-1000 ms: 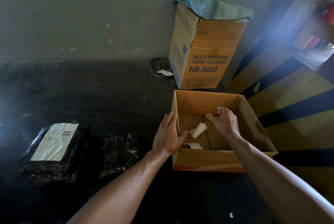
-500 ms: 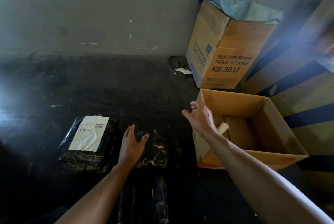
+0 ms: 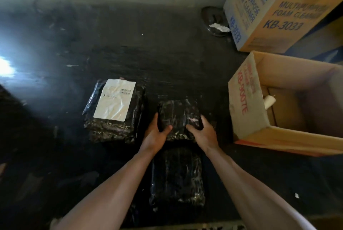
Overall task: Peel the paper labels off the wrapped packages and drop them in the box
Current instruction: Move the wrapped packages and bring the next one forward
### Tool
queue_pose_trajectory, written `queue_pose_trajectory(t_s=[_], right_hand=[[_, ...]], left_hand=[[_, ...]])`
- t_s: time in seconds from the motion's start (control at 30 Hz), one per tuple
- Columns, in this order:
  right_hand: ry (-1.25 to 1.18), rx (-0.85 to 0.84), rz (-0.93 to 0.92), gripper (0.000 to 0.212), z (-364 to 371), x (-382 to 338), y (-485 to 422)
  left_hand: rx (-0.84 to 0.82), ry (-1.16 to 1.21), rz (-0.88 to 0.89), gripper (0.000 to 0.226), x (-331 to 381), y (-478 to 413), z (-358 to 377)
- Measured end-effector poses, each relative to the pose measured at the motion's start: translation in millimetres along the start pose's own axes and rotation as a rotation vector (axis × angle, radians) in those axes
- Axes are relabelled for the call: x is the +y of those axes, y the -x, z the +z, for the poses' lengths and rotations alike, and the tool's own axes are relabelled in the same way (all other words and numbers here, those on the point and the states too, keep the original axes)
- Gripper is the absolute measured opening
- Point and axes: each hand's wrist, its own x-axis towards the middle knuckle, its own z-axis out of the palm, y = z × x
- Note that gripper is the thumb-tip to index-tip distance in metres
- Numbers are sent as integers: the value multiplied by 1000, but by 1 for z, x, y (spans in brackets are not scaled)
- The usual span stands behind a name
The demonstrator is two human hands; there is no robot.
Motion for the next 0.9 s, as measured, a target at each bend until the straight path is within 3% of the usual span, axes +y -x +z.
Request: queue_pose_trajectory(t_s=[0.33, 0.67, 0.9], right_hand=[[-47, 22, -158, 93, -30, -19, 44], [-82, -1, -193, 91, -19, 67, 164], [-59, 5, -226, 88, -14, 86, 197]], left_hand=[[114, -29, 111, 67, 47, 59, -23], [157, 39, 100, 72, -28, 183, 7], [193, 60, 46, 73, -50, 211, 11]])
